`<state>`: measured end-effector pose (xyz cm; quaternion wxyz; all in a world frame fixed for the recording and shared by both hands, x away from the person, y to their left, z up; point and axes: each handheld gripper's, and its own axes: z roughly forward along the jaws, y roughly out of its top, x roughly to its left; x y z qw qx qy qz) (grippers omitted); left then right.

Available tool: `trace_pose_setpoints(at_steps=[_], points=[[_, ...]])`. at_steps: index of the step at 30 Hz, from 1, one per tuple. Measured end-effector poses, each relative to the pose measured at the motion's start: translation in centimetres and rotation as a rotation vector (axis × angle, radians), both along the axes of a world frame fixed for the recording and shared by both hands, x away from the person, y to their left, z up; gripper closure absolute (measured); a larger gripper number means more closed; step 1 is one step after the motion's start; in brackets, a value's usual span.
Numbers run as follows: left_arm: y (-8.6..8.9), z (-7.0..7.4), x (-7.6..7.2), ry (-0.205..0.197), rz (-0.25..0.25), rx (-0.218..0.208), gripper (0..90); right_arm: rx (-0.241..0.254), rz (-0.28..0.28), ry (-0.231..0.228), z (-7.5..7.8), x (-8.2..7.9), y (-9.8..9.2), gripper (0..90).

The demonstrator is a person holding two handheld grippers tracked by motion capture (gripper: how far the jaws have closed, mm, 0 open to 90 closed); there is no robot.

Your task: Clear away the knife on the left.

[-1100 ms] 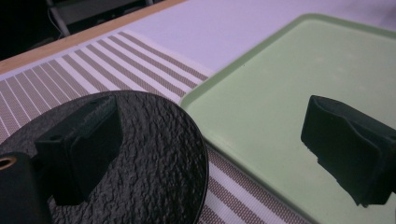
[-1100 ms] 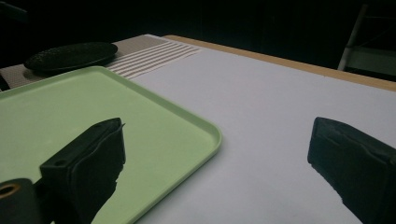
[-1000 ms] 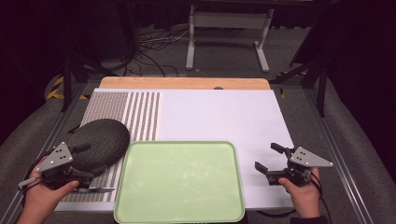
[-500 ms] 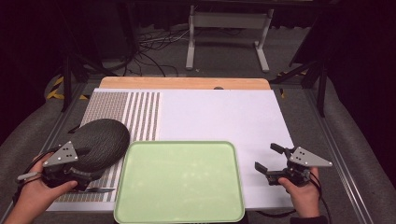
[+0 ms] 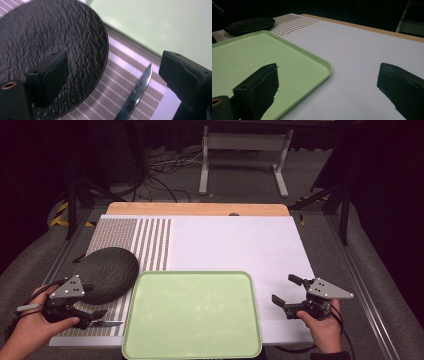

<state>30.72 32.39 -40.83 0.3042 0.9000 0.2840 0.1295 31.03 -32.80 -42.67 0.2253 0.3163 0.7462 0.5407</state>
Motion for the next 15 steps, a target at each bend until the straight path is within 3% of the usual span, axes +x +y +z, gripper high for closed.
trace_pose_setpoints(at_steps=[10,15], points=[[0.37,-0.21,-0.18,0.050,-0.015,0.082,10.0,-0.007,0.004,0.004,-0.07,0.06,0.11,4.4],[-0.28,-0.25,-0.29,0.093,-0.054,0.163,10.0,-0.001,0.012,0.007,-0.11,0.04,0.24,4.3]])
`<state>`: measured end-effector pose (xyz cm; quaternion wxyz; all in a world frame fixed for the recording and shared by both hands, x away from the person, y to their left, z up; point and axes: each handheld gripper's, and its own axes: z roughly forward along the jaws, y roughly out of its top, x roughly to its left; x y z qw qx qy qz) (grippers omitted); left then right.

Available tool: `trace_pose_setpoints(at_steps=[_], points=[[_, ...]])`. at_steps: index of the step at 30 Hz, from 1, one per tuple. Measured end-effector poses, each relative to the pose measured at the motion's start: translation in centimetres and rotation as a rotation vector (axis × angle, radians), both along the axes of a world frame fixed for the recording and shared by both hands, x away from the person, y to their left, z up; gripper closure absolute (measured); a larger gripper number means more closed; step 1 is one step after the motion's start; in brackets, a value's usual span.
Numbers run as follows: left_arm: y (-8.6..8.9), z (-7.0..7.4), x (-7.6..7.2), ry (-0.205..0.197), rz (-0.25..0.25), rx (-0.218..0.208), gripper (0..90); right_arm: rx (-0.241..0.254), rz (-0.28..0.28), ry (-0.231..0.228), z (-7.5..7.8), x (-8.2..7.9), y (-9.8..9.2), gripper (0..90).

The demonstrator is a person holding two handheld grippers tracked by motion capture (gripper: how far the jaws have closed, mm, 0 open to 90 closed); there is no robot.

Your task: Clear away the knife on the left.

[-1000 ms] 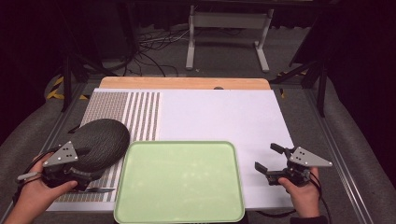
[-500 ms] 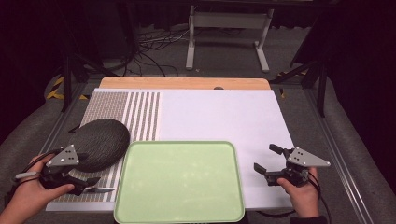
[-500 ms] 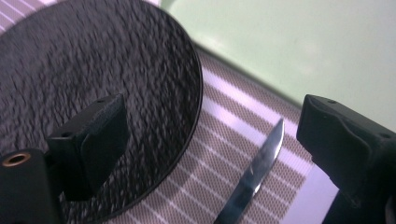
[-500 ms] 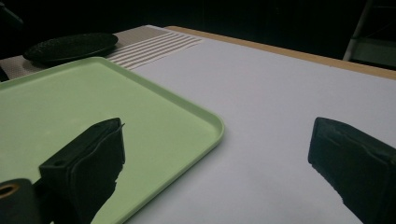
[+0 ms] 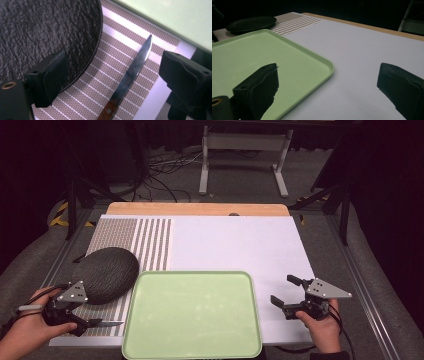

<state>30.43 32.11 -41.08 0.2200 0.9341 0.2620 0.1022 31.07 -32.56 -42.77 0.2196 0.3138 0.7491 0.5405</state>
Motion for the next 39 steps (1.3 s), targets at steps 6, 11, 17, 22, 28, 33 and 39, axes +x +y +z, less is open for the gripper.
trace_pose_setpoints(at_steps=[6,11,17,22,28,33,39], points=[[-0.2,0.1,0.0,0.028,-0.022,0.058,10.0,-0.005,0.003,0.000,0.0,0.0,0.0,4.3],[-0.2,-0.2,0.1,0.060,-0.031,0.096,11.2,-0.006,0.003,0.000,0.0,0.0,0.0,4.4],[-0.1,-0.7,0.3,0.099,-0.059,0.171,11.3,-0.007,0.006,0.001,0.0,0.0,0.1,4.4],[-0.1,-1.0,0.3,0.115,-0.091,0.200,12.7,-0.001,0.011,0.007,0.0,0.0,0.1,4.5],[0.0,-1.5,0.5,0.143,-0.142,0.274,19.0,-0.006,0.017,0.011,-0.1,0.0,0.1,4.6],[0.0,-1.8,0.8,0.175,-0.198,0.351,25.4,-0.004,0.019,0.011,-0.1,0.0,0.1,4.6],[0.0,-1.9,1.0,0.223,-0.256,0.438,37.4,-0.010,0.039,0.019,-0.2,0.0,0.3,5.0]])
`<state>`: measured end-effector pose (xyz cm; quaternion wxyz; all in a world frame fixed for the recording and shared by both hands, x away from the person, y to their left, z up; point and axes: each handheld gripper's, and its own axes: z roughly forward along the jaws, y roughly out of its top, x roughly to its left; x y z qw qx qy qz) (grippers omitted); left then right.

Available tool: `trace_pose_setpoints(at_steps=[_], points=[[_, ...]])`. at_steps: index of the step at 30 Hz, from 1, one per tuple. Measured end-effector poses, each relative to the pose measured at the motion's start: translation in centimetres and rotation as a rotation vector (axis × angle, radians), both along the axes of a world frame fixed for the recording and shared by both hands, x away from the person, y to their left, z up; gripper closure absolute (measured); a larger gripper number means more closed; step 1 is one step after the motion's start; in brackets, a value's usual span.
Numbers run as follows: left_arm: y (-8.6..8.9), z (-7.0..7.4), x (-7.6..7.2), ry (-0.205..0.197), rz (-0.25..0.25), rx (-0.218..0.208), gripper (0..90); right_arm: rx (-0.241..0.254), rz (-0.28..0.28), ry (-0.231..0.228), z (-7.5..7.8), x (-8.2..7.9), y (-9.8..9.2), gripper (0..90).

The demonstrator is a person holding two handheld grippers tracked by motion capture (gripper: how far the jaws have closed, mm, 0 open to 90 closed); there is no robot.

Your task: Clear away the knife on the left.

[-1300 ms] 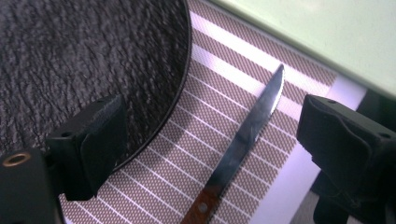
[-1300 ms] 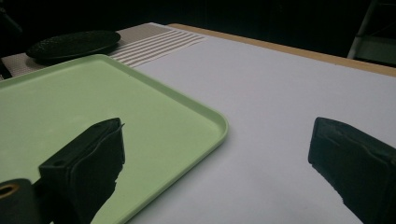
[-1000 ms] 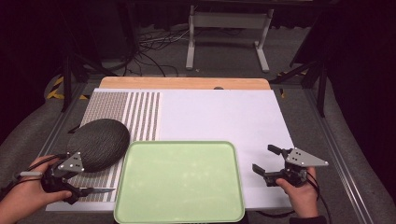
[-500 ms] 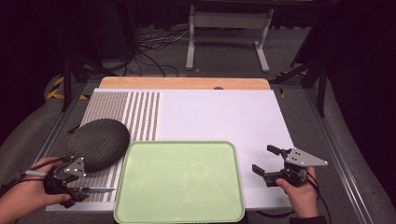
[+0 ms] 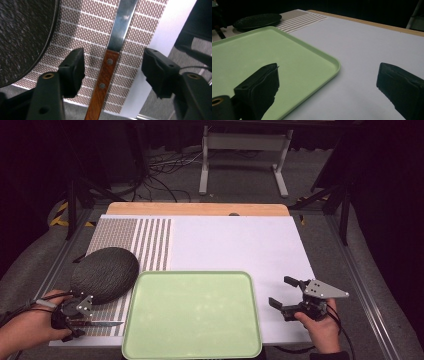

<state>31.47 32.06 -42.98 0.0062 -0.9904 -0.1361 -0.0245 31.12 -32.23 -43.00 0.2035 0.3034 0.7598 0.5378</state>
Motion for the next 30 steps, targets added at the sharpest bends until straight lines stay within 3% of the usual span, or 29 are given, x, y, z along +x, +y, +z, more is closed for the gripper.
trace_pose_setpoints(at_steps=[4,8,10,13,17,21,24,30], points=[[0.0,-0.1,0.2,0.001,-0.024,0.017,45.6,0.001,0.004,0.003,0.0,0.0,0.0,5.1],[-0.2,-0.3,0.3,0.013,-0.098,0.010,58.7,0.010,0.009,0.005,0.0,0.0,0.0,4.9],[-0.4,-0.5,0.3,0.020,-0.131,0.027,66.3,0.013,0.012,0.004,0.0,0.0,-0.1,4.8],[-0.5,-0.5,0.3,0.020,-0.153,0.037,76.2,0.018,0.012,0.006,0.0,0.0,-0.1,4.8],[-0.5,-0.5,0.4,0.021,-0.181,0.048,77.4,0.019,0.015,0.008,0.0,0.0,0.0,5.0],[-0.4,-0.4,0.4,0.026,-0.177,0.060,77.7,0.020,0.013,0.008,0.0,0.0,0.0,5.1],[0.2,0.0,0.6,0.035,-0.138,-0.001,77.8,0.015,0.014,0.008,0.0,0.0,0.0,5.4],[0.7,1.3,0.3,0.020,-0.076,-0.034,77.9,0.016,0.009,0.014,-0.1,0.0,-0.1,5.4]])
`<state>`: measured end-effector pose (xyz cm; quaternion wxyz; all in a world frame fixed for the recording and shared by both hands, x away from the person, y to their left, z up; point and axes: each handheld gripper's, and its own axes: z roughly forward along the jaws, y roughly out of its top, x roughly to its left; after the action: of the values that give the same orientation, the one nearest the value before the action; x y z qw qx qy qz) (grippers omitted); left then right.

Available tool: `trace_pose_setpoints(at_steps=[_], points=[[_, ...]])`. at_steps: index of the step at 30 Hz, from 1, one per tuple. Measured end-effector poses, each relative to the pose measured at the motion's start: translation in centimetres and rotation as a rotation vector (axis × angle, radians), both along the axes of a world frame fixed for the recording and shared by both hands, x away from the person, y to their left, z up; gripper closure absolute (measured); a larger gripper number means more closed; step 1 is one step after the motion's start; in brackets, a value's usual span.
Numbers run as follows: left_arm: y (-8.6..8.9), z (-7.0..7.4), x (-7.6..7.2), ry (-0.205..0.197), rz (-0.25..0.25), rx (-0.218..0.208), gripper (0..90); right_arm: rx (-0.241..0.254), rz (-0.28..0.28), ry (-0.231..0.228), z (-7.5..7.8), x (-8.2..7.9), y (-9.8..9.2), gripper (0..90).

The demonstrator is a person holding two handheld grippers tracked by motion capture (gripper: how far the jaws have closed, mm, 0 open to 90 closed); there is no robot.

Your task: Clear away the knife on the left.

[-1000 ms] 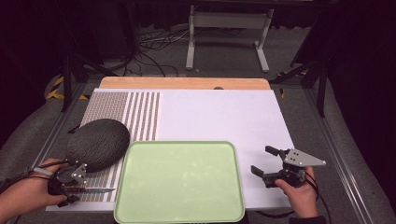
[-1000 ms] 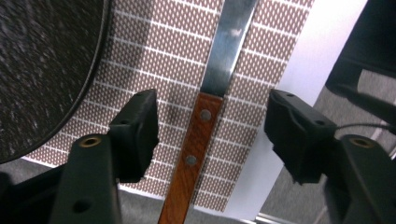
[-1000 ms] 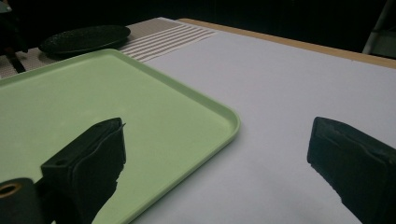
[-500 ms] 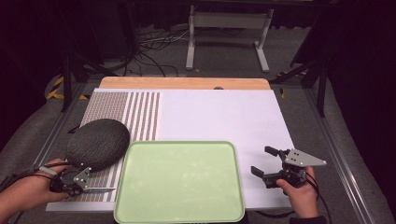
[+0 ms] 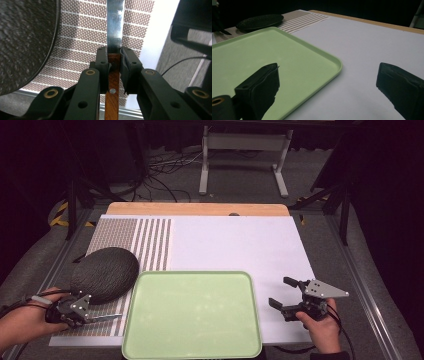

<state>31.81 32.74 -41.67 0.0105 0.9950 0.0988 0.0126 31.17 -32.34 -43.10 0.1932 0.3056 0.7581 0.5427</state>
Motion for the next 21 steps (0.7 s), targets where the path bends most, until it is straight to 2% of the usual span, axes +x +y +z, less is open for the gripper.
trace_pose_setpoints(at_steps=[2,4,5,9,10,11,12,13,14,18,20,21], points=[[0.2,0.3,0.1,0.021,0.060,-0.061,77.9,-0.001,-0.002,-0.001,0.0,0.0,0.0,5.4],[0.1,0.6,0.0,0.018,0.100,-0.080,77.9,0.002,-0.001,0.003,0.0,0.0,0.1,5.3],[0.1,0.6,0.0,0.018,0.100,-0.080,77.9,0.000,-0.001,0.002,0.0,0.0,0.1,5.4],[0.0,1.7,0.0,0.011,0.159,-0.116,78.0,-0.001,0.000,0.001,0.0,0.0,0.1,5.3],[-0.1,2.0,-0.1,0.005,0.183,-0.128,78.0,0.000,-0.001,0.001,0.0,0.0,0.1,5.4],[-0.2,2.4,-0.1,0.010,0.236,-0.148,78.0,0.000,-0.002,0.000,0.0,0.0,0.1,5.3],[-0.2,2.9,-0.1,0.021,0.281,-0.186,78.0,0.001,-0.002,0.000,0.0,0.0,0.1,5.3],[-0.2,2.9,-0.1,0.021,0.281,-0.186,78.0,0.002,-0.001,-0.001,0.0,0.0,0.1,5.3],[-0.4,3.4,-0.1,0.007,0.317,-0.209,78.0,0.004,-0.001,-0.001,0.0,0.0,0.0,5.2],[-0.6,4.0,0.2,0.034,0.384,-0.229,78.1,0.006,-0.004,-0.002,0.1,0.0,0.0,5.3],[-0.8,4.1,0.3,0.041,0.396,-0.230,78.0,0.006,-0.006,-0.002,0.1,0.0,-0.1,5.2],[-1.1,4.2,0.4,0.061,0.420,-0.235,78.0,0.007,-0.007,-0.003,0.1,0.0,-0.1,5.2]])
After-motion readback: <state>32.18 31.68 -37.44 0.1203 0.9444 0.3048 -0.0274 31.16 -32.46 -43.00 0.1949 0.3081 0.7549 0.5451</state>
